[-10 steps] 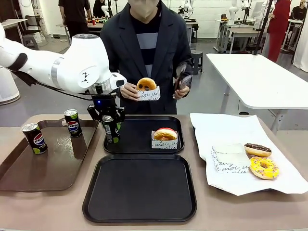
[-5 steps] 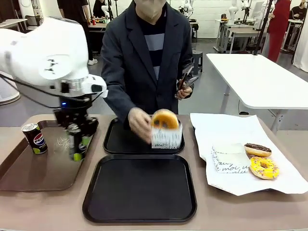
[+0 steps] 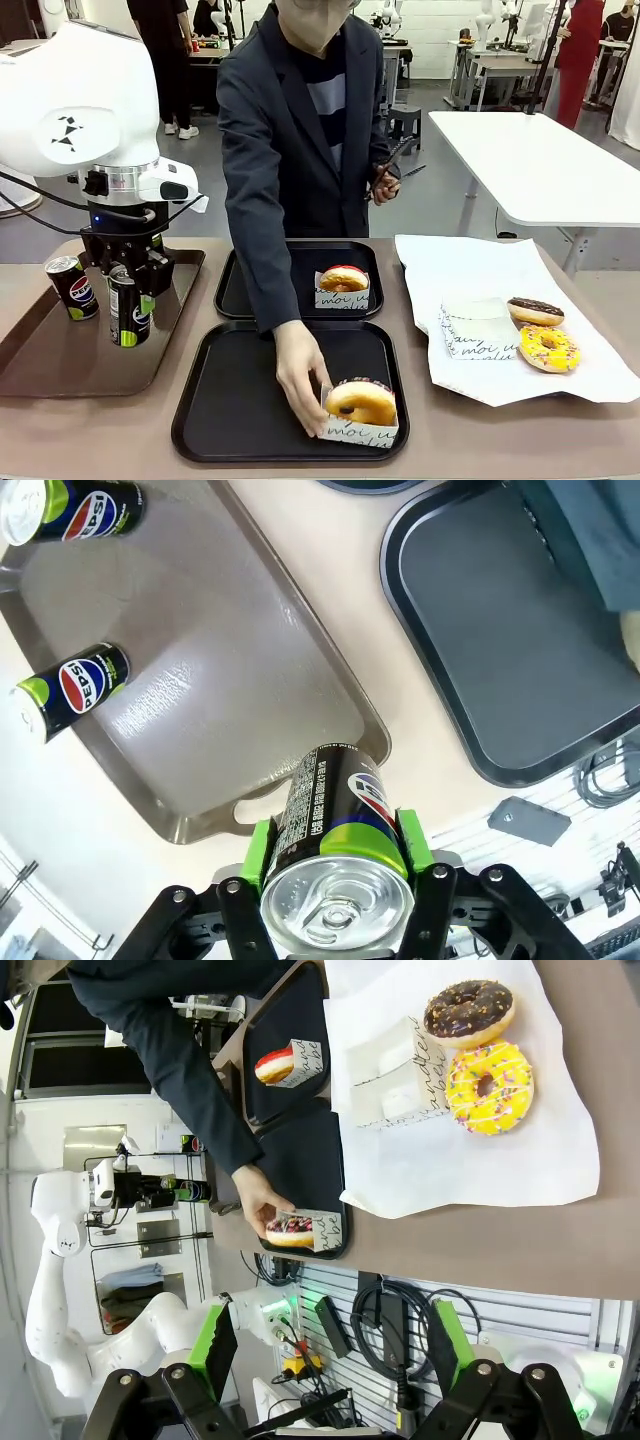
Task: Set up donuts and drinks on trays.
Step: Pick up one Pepsi coke and place it on the Flat Tray.
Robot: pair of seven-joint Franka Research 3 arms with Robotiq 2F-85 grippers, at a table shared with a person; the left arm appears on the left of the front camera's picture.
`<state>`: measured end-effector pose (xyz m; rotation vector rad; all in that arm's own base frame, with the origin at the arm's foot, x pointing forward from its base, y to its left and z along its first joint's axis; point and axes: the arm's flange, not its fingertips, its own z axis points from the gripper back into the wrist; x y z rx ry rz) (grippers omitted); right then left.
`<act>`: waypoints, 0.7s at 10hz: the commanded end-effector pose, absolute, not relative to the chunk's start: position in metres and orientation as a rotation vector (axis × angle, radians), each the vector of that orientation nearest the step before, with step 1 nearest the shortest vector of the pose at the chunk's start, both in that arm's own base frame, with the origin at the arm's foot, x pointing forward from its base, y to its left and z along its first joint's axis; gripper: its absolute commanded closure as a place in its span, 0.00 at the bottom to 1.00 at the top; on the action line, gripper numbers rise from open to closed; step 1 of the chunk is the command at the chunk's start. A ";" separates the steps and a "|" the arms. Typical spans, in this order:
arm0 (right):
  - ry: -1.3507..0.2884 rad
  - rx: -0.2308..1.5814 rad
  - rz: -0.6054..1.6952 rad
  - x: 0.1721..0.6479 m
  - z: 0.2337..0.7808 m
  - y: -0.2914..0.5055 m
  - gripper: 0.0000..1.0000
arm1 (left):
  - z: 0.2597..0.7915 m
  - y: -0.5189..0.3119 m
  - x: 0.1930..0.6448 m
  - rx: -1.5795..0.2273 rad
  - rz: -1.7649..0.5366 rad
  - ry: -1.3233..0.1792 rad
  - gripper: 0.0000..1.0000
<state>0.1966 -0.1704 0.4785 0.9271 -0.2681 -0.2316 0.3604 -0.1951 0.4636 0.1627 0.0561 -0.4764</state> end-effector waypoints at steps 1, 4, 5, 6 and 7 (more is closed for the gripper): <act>-0.283 0.940 -0.215 0.197 0.479 -0.171 0.00 | 0.464 -0.197 0.369 0.189 -0.474 0.032 0.42; -0.283 0.940 -0.215 0.197 0.479 -0.171 0.00 | 0.464 -0.213 0.395 0.150 -0.391 -0.056 0.42; -0.283 0.940 -0.215 0.197 0.479 -0.171 0.00 | 0.465 -0.218 0.404 0.136 -0.373 -0.062 0.42; -0.283 0.940 -0.215 0.197 0.479 -0.171 0.00 | 0.465 -0.224 0.415 0.121 -0.354 -0.088 0.42; -0.283 0.940 -0.215 0.197 0.479 -0.171 0.00 | 0.462 -0.231 0.427 0.106 -0.329 -0.120 0.42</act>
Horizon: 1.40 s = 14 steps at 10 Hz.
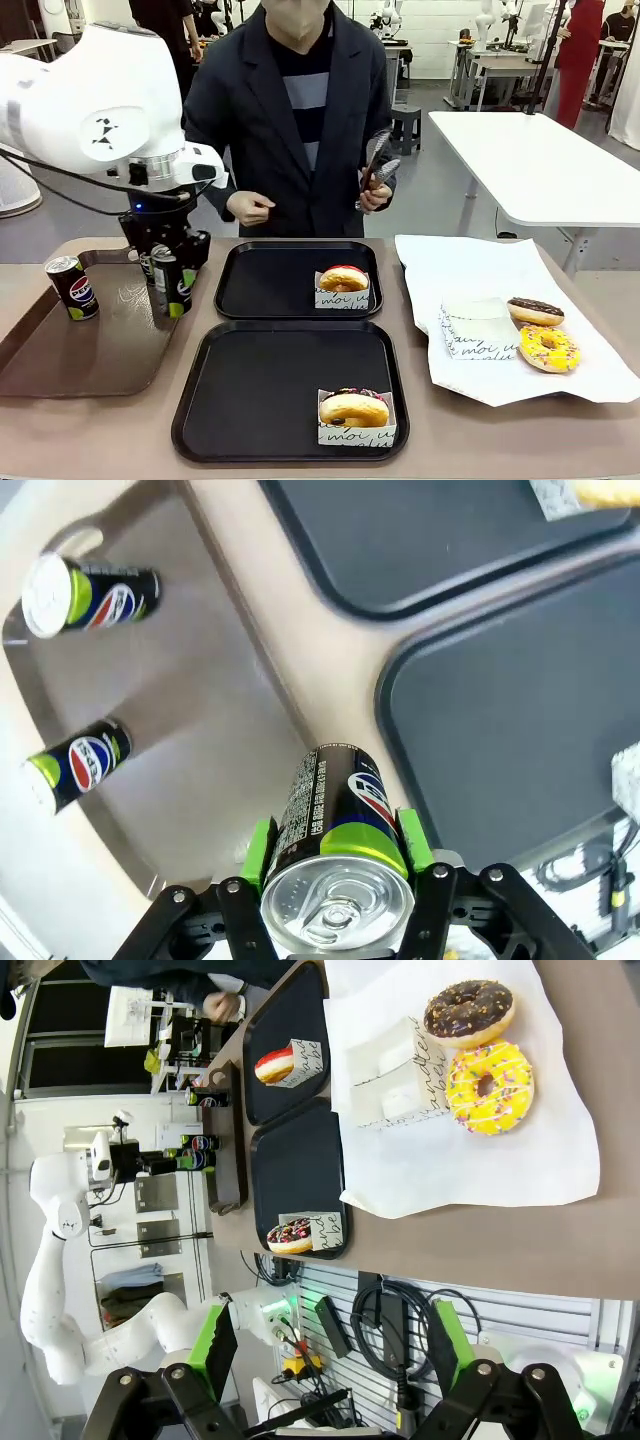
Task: Set up donuts and drinks on trays.
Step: Pick up one Pepsi coke and place it on the Flat Tray.
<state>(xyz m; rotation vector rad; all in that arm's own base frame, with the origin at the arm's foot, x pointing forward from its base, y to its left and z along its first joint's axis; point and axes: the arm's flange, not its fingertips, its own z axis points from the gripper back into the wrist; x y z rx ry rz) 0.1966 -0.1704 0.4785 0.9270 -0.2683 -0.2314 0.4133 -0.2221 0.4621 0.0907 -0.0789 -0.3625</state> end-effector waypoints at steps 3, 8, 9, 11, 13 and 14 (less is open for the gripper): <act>-0.283 0.940 -0.215 0.197 0.479 -0.171 0.00 | 0.443 -0.250 0.475 0.068 -0.219 -0.134 0.42; -0.283 0.940 -0.215 0.197 0.479 -0.171 0.00 | 0.402 -0.265 0.523 -0.036 -0.143 -0.187 0.42; -0.283 0.940 -0.215 0.197 0.479 -0.171 0.00 | 0.399 -0.269 0.526 -0.040 -0.152 -0.208 0.42; -0.283 0.940 -0.215 0.197 0.479 -0.171 0.00 | 0.389 -0.275 0.528 -0.040 -0.165 -0.210 0.42; -0.283 0.940 -0.215 0.197 0.479 -0.171 0.00 | 0.387 -0.277 0.523 -0.030 -0.190 -0.208 0.00; -0.283 0.940 -0.215 0.197 0.479 -0.171 0.00 | 0.390 -0.277 0.520 -0.030 -0.193 -0.209 0.00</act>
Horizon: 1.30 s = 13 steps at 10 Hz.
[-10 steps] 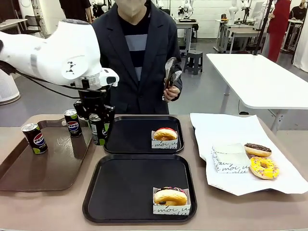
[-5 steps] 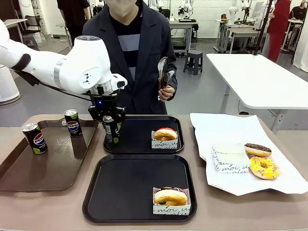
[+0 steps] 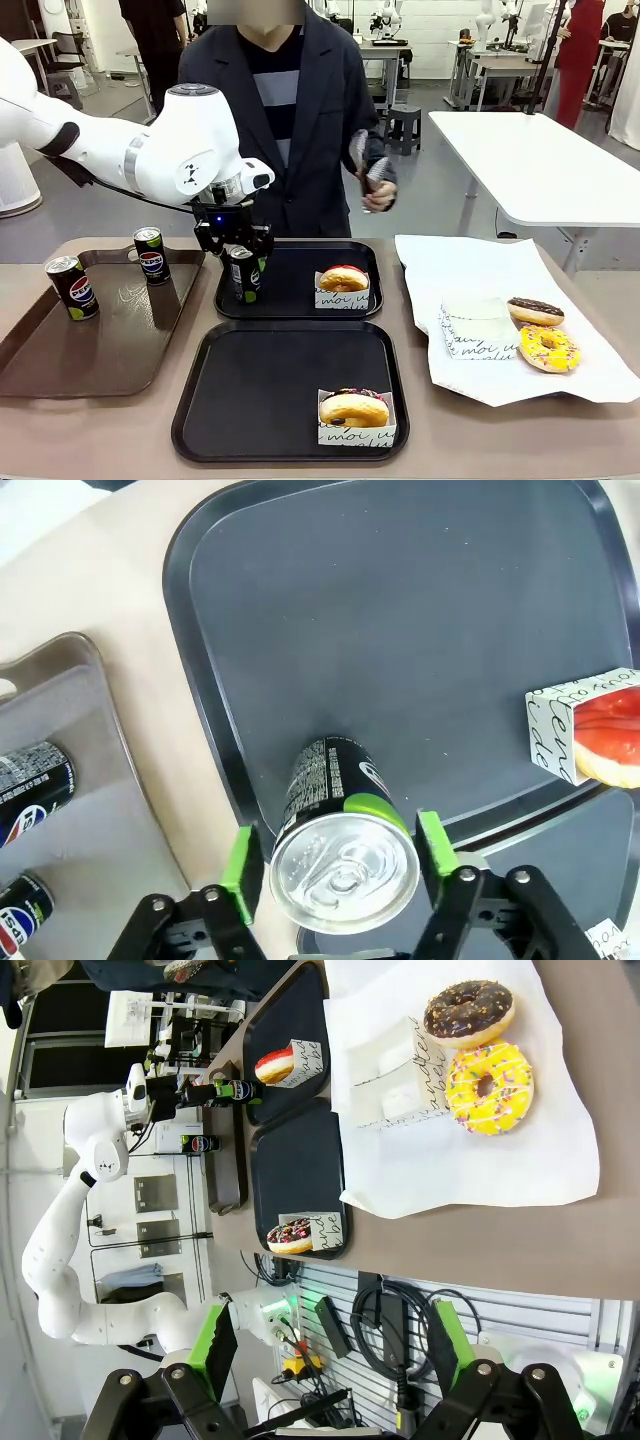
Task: Set up donuts and drinks on trays.
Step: Pick up one Pepsi coke and place it on the Flat Tray, then pick up one Pepsi coke from the Handle tray and place it on the Flat Tray without a Pepsi coke.
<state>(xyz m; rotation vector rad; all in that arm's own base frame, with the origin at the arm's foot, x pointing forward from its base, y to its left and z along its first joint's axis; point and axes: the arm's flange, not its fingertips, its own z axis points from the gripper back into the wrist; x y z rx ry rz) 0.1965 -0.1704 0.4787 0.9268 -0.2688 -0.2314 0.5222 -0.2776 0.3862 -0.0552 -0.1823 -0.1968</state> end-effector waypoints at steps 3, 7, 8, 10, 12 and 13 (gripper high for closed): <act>-0.283 0.940 -0.215 0.197 0.479 -0.171 0.00 | 0.400 -0.274 0.506 -0.033 -0.205 -0.206 0.00; -0.283 0.940 -0.215 0.197 0.479 -0.171 0.00 | 0.430 -0.267 0.452 0.022 -0.247 -0.198 0.00; -0.283 0.940 -0.215 0.197 0.479 -0.171 0.00 | 0.432 -0.265 0.439 0.033 -0.246 -0.180 0.00; -0.283 0.940 -0.215 0.197 0.479 -0.171 0.00 | 0.435 -0.255 0.419 0.048 -0.236 -0.158 0.00; -0.283 0.940 -0.215 0.197 0.479 -0.171 0.00 | 0.434 -0.262 0.428 0.044 -0.250 -0.164 0.00; -0.283 0.940 -0.215 0.197 0.479 -0.171 0.00 | 0.434 -0.262 0.428 0.044 -0.250 -0.164 0.00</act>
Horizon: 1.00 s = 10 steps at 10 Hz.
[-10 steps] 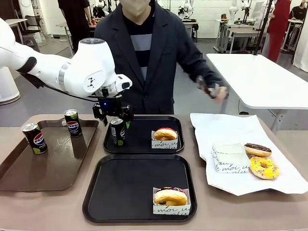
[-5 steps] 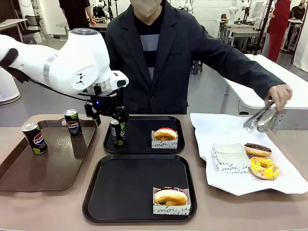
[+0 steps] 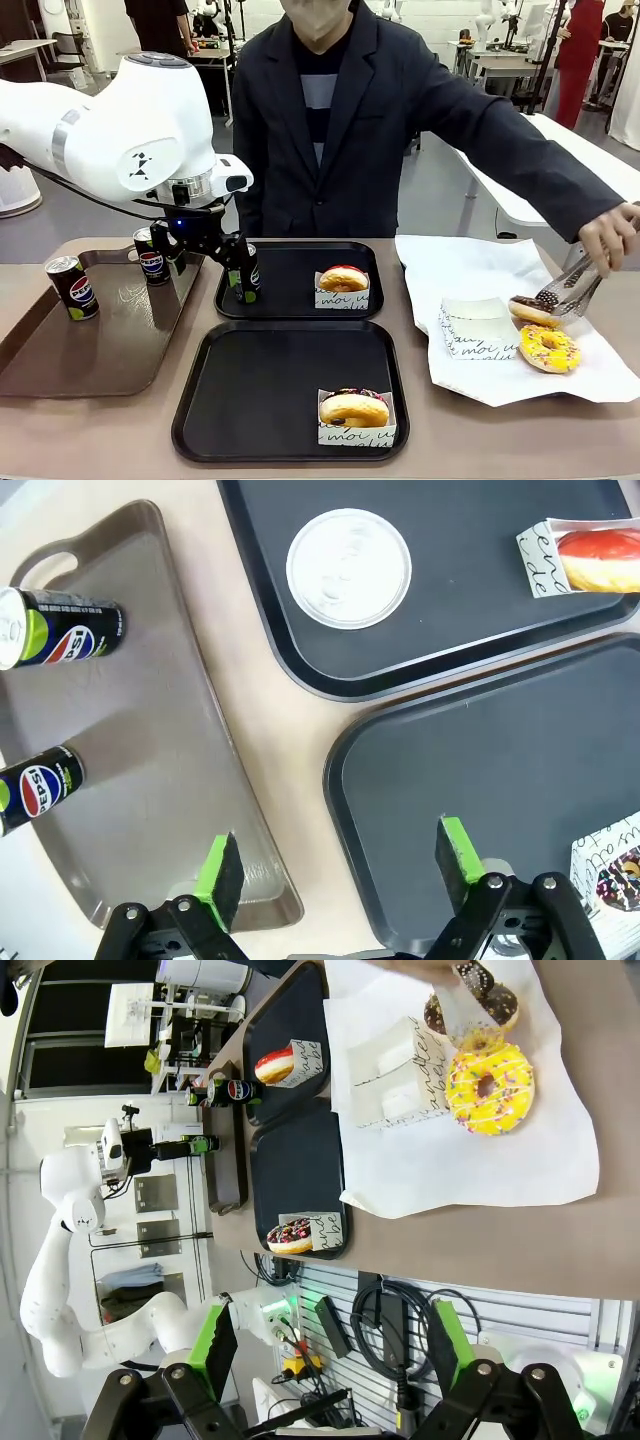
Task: Set up donuts and drinks on trays.
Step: Pick up one Pepsi coke from the Handle tray and place it on the Flat Tray without a Pepsi coke.
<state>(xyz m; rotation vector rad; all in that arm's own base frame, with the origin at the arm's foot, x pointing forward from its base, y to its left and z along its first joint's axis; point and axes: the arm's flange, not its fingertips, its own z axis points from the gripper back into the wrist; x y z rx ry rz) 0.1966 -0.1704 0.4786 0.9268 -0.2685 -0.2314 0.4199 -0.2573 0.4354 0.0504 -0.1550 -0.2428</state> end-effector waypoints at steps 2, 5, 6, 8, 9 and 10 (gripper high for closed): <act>-0.283 0.940 -0.215 0.197 0.479 -0.171 0.00 | 0.434 -0.262 0.428 0.044 -0.250 -0.164 0.00; -0.283 0.940 -0.215 0.197 0.479 -0.171 0.00 | 0.463 -0.216 0.435 -0.018 -0.212 -0.122 0.00; -0.283 0.940 -0.215 0.197 0.479 -0.171 0.00 | 0.478 -0.190 0.430 -0.037 -0.158 -0.150 0.00; -0.283 0.940 -0.215 0.197 0.479 -0.171 0.00 | 0.504 -0.130 0.427 -0.088 -0.050 -0.172 0.00; -0.283 0.940 -0.215 0.197 0.479 -0.171 0.00 | 0.514 -0.101 0.431 -0.091 -0.001 -0.172 0.00; -0.283 0.940 -0.215 0.197 0.479 -0.171 0.00 | 0.523 -0.070 0.449 -0.089 0.053 -0.158 0.00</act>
